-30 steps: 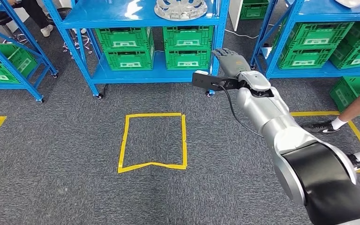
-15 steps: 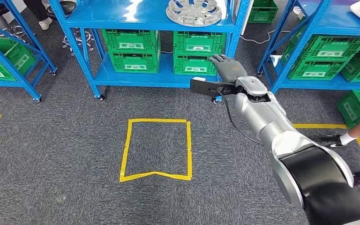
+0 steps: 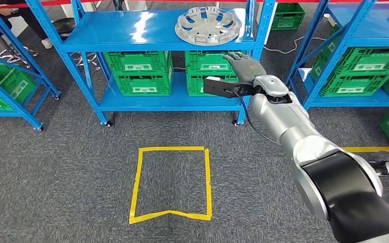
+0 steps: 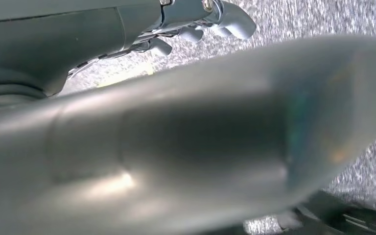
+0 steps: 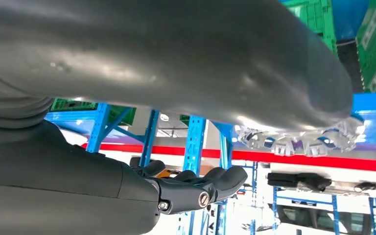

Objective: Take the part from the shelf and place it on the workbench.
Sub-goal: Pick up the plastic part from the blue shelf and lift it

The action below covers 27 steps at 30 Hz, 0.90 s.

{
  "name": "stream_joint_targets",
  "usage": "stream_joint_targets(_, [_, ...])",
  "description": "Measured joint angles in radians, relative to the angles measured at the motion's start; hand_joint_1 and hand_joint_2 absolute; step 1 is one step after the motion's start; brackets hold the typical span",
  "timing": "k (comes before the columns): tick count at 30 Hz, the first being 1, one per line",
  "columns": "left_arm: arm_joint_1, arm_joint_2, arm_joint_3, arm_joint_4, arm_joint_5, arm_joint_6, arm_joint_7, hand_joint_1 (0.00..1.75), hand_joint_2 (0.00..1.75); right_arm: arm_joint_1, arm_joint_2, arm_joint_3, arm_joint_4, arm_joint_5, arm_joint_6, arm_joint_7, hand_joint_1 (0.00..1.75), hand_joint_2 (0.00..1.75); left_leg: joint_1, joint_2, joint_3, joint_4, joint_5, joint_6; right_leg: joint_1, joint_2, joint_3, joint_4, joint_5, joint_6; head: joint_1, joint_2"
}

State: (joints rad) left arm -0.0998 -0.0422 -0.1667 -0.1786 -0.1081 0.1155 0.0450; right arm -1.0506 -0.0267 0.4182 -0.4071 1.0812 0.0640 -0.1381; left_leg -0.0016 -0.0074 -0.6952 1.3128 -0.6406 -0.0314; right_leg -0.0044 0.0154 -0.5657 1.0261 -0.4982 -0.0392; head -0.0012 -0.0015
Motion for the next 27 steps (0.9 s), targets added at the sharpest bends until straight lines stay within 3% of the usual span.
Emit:
stream_joint_targets(1, [0.002,0.0,0.0,0.0,0.0,0.0,0.001,0.0,0.0,0.0,-0.001,0.001,0.0,-0.002,0.001,0.0,0.0,0.0,0.001,0.001,-0.029,-0.021,-0.033,-0.001,-0.003,0.001,0.028,0.0,-0.023,0.002,0.0,0.0])
stream_joint_targets(2, [0.005,0.001,0.0,0.001,0.0,0.0,0.001,0.0,0.0,0.0,-0.001,0.002,0.0,-0.002,0.001,0.0,0.0,0.0,0.001,0.002,-0.049,-0.062,-0.031,-0.001,-0.007,0.002,0.057,0.0,-0.046,0.005,0.0,0.0])
stream_joint_targets(3, [0.009,0.001,0.0,0.001,0.0,0.0,0.001,0.0,0.0,0.001,-0.002,0.002,0.0,-0.003,0.002,0.0,0.0,0.0,0.002,0.004,-0.061,-0.122,0.025,0.0,-0.01,0.002,0.083,-0.002,-0.071,0.009,0.0,0.0])
stream_joint_targets(5, [0.015,0.001,0.0,0.005,0.0,0.0,0.001,0.0,0.0,0.002,-0.002,0.005,0.003,-0.003,0.003,0.0,0.0,0.0,0.0,0.012,-0.067,-0.238,0.222,0.005,-0.011,0.005,0.132,-0.006,-0.116,0.02,-0.003,0.0])
stream_joint_targets(6, [0.016,0.001,0.0,0.007,0.0,0.0,0.001,0.0,0.0,0.003,-0.001,0.006,0.004,-0.003,0.004,0.0,0.0,0.0,-0.002,0.014,-0.062,-0.269,0.294,0.01,-0.009,0.006,0.15,-0.017,-0.132,0.026,-0.004,0.0])
stream_joint_targets(7, [0.015,0.001,0.0,0.008,0.0,0.0,0.001,0.0,0.0,0.001,-0.001,0.007,0.005,-0.003,0.004,0.0,0.0,0.0,-0.003,0.016,-0.055,-0.28,0.321,0.017,-0.007,0.007,0.168,-0.024,-0.138,0.032,-0.004,0.0])
stream_joint_targets(9, [0.01,0.0,0.0,0.005,0.0,0.001,0.0,0.0,0.0,-0.006,-0.002,0.008,0.004,-0.003,0.004,0.0,0.0,0.0,-0.002,0.013,-0.029,-0.284,0.293,0.034,-0.006,0.007,0.162,0.009,-0.105,0.045,-0.003,0.0])
stream_joint_targets(11, [0.007,0.0,0.0,0.003,-0.001,0.002,-0.001,0.0,0.0,-0.013,-0.003,0.009,0.003,-0.004,0.002,0.0,0.0,0.0,0.001,0.009,0.015,-0.299,0.262,0.049,-0.007,0.002,0.088,0.141,-0.044,0.052,-0.001,0.0])
stream_joint_targets(12, [0.007,0.0,0.0,0.003,-0.001,0.002,-0.001,0.0,0.0,-0.011,-0.003,0.01,0.003,-0.004,0.002,-0.001,0.0,0.0,0.002,0.006,0.041,-0.308,0.245,0.053,-0.007,-0.001,0.036,0.211,-0.036,0.054,0.0,0.0])
stream_joint_targets(13, [0.006,0.0,0.0,0.003,-0.001,0.002,-0.001,0.0,0.0,-0.007,-0.004,0.01,0.004,-0.006,0.002,-0.001,0.0,0.0,0.001,0.003,0.069,-0.315,0.228,0.057,-0.007,-0.002,-0.015,0.26,-0.056,0.055,0.0,0.0])
stream_joint_targets(14, [0.007,0.001,0.0,0.003,0.0,0.002,-0.002,0.0,0.0,-0.001,-0.006,0.011,0.005,-0.008,0.003,-0.001,0.0,0.0,0.001,-0.001,0.097,-0.322,0.209,0.058,-0.006,-0.003,-0.06,0.284,-0.099,0.056,0.001,0.0])
stream_joint_targets(16, [0.01,0.001,0.0,0.003,0.0,0.004,-0.003,0.0,0.0,0.01,-0.008,0.012,0.006,-0.013,0.003,-0.001,0.0,0.0,0.0,-0.009,0.157,-0.33,0.166,0.058,-0.005,-0.003,-0.131,0.265,-0.19,0.055,0.002,0.0])
stream_joint_targets(17, [0.013,0.001,0.0,0.004,0.001,0.005,-0.004,0.0,0.0,0.013,-0.008,0.014,0.007,-0.016,0.003,0.0,0.0,0.0,-0.001,-0.012,0.188,-0.331,0.143,0.056,-0.005,-0.003,-0.154,0.228,-0.202,0.054,0.002,0.0])
stream_joint_targets(18, [0.014,0.001,0.0,0.004,0.001,0.007,-0.004,0.0,0.0,0.015,-0.009,0.016,0.009,-0.019,0.002,0.002,0.0,0.0,-0.002,-0.013,0.218,-0.331,0.119,0.055,-0.005,-0.004,-0.17,0.175,-0.172,0.052,0.002,0.0])
stream_joint_targets(21, [0.013,0.0,0.0,0.008,0.004,0.012,-0.005,0.0,0.0,0.026,-0.012,0.024,0.02,-0.03,0.002,0.009,0.0,0.0,0.0,-0.018,0.295,-0.335,0.044,0.047,0.005,-0.015,-0.177,0.013,0.095,0.042,0.001,0.0])
stream_joint_targets(22, [0.013,0.0,0.0,0.008,0.007,0.014,-0.005,0.0,0.0,0.029,-0.013,0.027,0.022,-0.033,0.001,0.012,0.0,0.0,0.001,-0.02,0.326,-0.338,0.027,0.041,0.011,-0.016,-0.163,-0.01,0.146,0.036,0.0,0.0])
stream_joint_targets(23, [0.01,0.0,0.0,0.007,0.009,0.017,-0.006,0.0,0.0,0.025,-0.013,0.029,0.021,-0.037,-0.002,0.014,0.0,0.0,0.003,-0.02,0.347,-0.326,0.028,0.033,0.017,-0.013,-0.145,-0.013,0.145,0.03,0.0,0.0])
stream_joint_targets(24, [0.008,0.001,0.0,0.005,0.012,0.019,-0.007,0.0,0.0,0.015,-0.01,0.031,0.019,-0.04,-0.005,0.016,0.0,0.0,0.005,-0.018,0.348,-0.292,0.045,0.026,0.017,-0.008,-0.121,-0.015,0.136,0.022,0.001,0.0])
stream_joint_targets(25, [0.005,0.001,0.0,0.004,0.014,0.022,-0.007,0.0,0.0,-0.001,-0.008,0.033,0.017,-0.043,-0.009,0.019,0.0,0.0,0.004,-0.014,0.324,-0.23,0.079,0.018,0.015,-0.003,-0.099,-0.019,0.123,0.011,0.001,0.0])
stream_joint_targets(26, [0.0,0.0,0.001,0.004,0.015,0.023,-0.008,0.0,0.0,-0.018,-0.005,0.036,0.015,-0.045,-0.013,0.021,0.0,0.0,0.004,-0.009,0.276,-0.152,0.108,0.012,0.013,-0.001,-0.081,-0.021,0.112,0.002,-0.001,0.0])
stream_joint_targets(27, [-0.004,-0.001,0.001,0.003,0.015,0.023,-0.009,0.0,0.0,-0.03,-0.004,0.038,0.014,-0.048,-0.016,0.023,0.0,0.0,0.004,-0.005,0.22,-0.078,0.115,0.007,0.01,0.0,-0.063,-0.023,0.101,-0.006,-0.003,0.0])
